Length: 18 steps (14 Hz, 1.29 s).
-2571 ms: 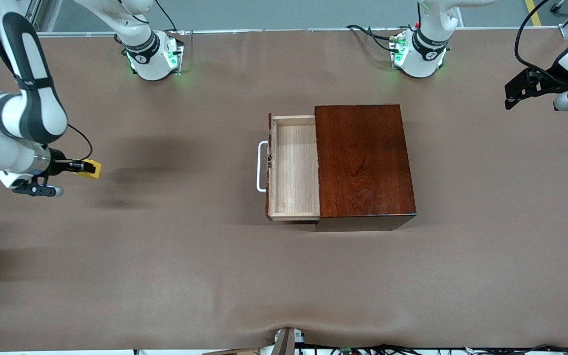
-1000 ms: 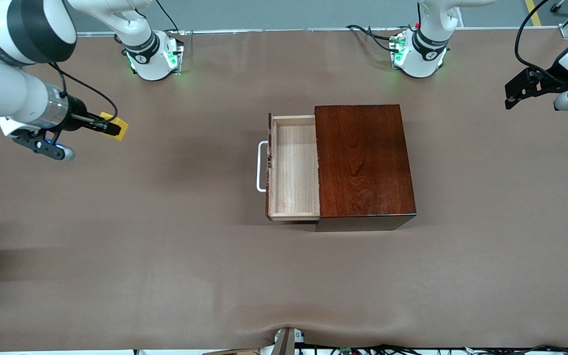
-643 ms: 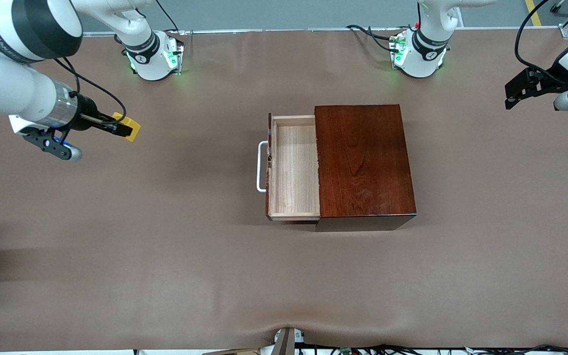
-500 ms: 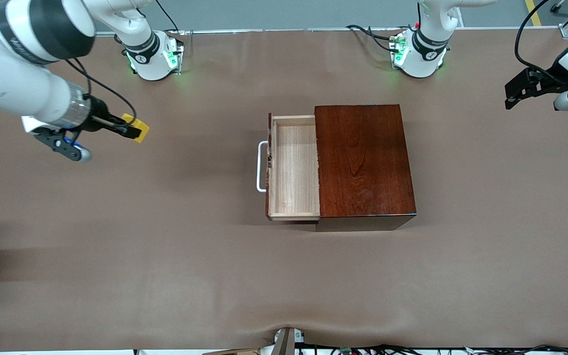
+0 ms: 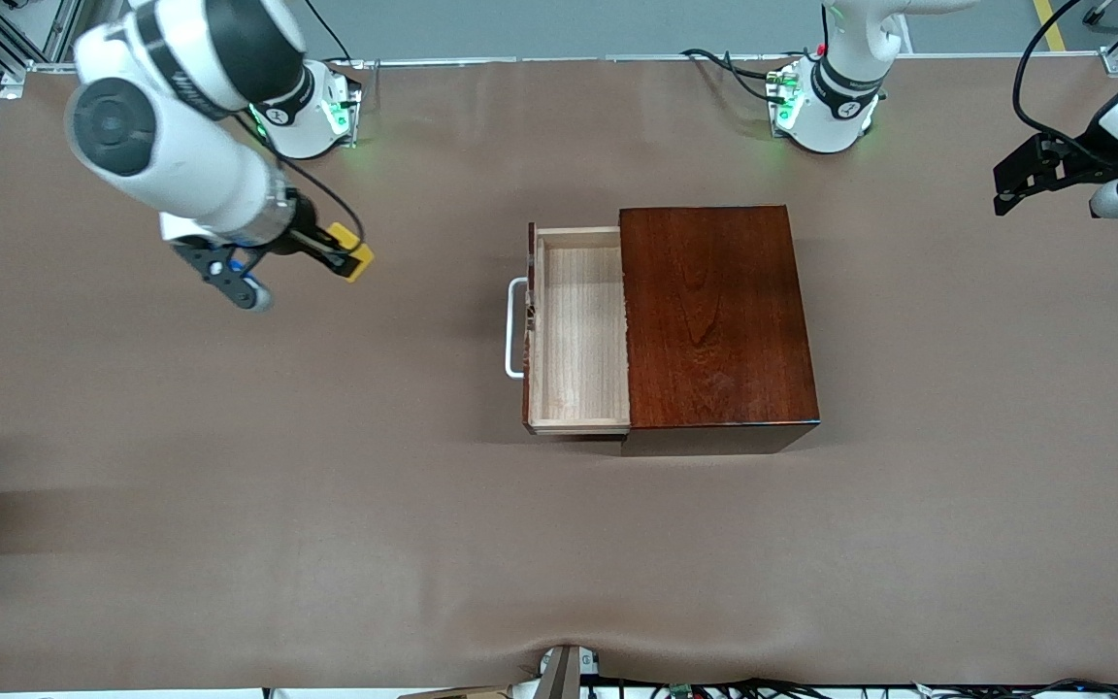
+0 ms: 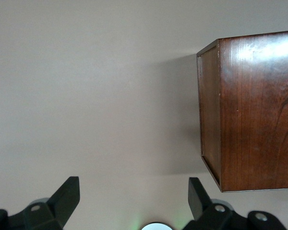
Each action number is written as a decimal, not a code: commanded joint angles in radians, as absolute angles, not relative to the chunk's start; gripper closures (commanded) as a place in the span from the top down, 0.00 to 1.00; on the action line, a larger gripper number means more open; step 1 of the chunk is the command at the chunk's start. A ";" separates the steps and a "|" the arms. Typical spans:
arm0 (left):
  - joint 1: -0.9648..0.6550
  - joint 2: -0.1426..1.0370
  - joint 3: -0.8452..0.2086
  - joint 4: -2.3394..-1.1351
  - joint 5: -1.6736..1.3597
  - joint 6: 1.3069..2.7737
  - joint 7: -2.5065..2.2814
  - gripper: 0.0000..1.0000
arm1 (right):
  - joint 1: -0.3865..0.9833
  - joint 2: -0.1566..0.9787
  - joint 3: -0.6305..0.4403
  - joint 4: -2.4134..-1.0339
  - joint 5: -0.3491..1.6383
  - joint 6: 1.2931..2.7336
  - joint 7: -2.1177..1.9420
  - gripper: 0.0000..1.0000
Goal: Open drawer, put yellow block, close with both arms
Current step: 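Lift the yellow cube and carry it over the open drawer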
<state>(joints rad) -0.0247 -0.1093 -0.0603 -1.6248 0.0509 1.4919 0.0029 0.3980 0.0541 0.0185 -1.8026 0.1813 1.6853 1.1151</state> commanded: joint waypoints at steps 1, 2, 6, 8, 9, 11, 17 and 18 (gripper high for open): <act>-0.009 -0.120 -0.069 -1.632 0.032 1.499 0.018 1.00 | 0.471 0.161 0.006 -1.668 0.209 1.671 1.267 0.00; -0.009 -0.120 -0.069 -1.632 0.032 1.499 0.020 1.00 | 0.494 0.190 0.006 -1.636 0.219 1.672 1.319 0.00; -0.009 -0.121 -0.069 -1.631 0.032 1.499 0.020 1.00 | 0.551 0.241 0.008 -1.603 0.227 1.764 1.466 0.00; -0.008 -0.121 -0.069 -1.631 0.032 1.499 0.020 1.00 | 0.561 0.256 0.006 -1.603 0.290 1.816 1.531 0.00; -0.008 -0.121 -0.069 -1.631 0.032 1.497 0.020 1.00 | 0.564 0.262 0.006 -1.603 0.304 1.834 1.543 0.00; -0.003 -0.121 -0.069 -1.631 0.032 1.497 0.020 1.00 | 0.583 0.281 0.006 -1.601 0.305 1.870 1.594 0.00; -0.003 -0.120 -0.069 -1.632 0.032 1.499 0.020 1.00 | 0.655 0.408 0.006 -1.491 0.301 1.939 1.782 0.00; -0.003 -0.120 -0.069 -1.632 0.032 1.499 0.020 1.00 | 0.666 0.437 0.006 -1.465 0.301 1.953 1.808 0.00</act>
<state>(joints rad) -0.0211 -0.1093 -0.0602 -1.6260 0.0509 1.4919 0.0030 0.6372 0.3576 0.0180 -1.5665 0.2890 1.9542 1.7473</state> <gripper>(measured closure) 0.000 0.445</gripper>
